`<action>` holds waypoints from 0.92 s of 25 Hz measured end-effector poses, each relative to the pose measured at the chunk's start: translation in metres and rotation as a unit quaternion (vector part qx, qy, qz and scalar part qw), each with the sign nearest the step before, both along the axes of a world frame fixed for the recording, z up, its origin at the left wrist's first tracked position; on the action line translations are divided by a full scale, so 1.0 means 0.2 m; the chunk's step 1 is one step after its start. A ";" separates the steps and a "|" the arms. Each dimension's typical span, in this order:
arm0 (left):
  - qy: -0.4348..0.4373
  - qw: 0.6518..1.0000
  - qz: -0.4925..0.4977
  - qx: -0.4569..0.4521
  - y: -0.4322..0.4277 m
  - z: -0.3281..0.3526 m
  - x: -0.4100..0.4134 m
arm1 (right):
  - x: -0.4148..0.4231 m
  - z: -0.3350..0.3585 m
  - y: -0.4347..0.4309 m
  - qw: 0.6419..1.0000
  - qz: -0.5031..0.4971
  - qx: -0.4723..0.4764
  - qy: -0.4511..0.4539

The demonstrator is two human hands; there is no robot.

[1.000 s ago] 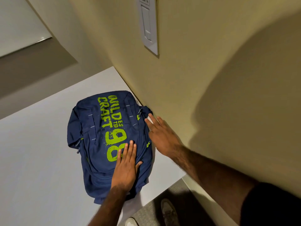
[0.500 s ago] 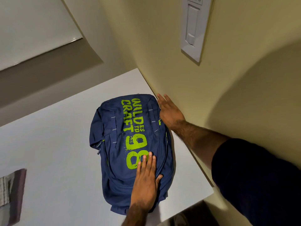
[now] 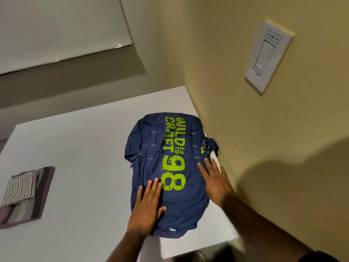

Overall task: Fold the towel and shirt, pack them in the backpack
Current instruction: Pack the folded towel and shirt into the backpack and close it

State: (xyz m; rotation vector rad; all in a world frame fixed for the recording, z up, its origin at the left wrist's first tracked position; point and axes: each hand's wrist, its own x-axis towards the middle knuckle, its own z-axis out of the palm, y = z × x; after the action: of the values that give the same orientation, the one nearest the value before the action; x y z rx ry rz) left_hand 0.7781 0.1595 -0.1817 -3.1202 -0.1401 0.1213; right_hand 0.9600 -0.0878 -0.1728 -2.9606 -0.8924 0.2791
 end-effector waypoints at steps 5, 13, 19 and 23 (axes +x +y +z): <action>0.054 0.996 0.064 -0.029 0.15 0.04 -0.21 | -0.31 -0.09 -0.19 0.997 0.009 -0.025 0.079; 0.009 0.998 0.004 -0.066 0.20 0.13 -0.18 | -0.36 0.33 -0.22 0.990 -0.123 -0.068 0.005; 0.086 0.987 -0.126 0.048 0.30 0.19 -0.05 | -0.50 0.35 -0.13 0.989 -0.127 -0.076 -0.015; 0.043 0.988 -0.146 0.000 0.28 0.25 0.04 | -0.65 0.37 -0.09 0.989 -0.112 -0.077 -0.061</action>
State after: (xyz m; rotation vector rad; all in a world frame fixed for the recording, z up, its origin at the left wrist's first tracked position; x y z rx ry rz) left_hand 0.7854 0.2151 -0.1307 -3.0844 0.3164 0.2494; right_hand 0.8302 -0.1056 -0.0983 -3.2150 -0.5615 0.1661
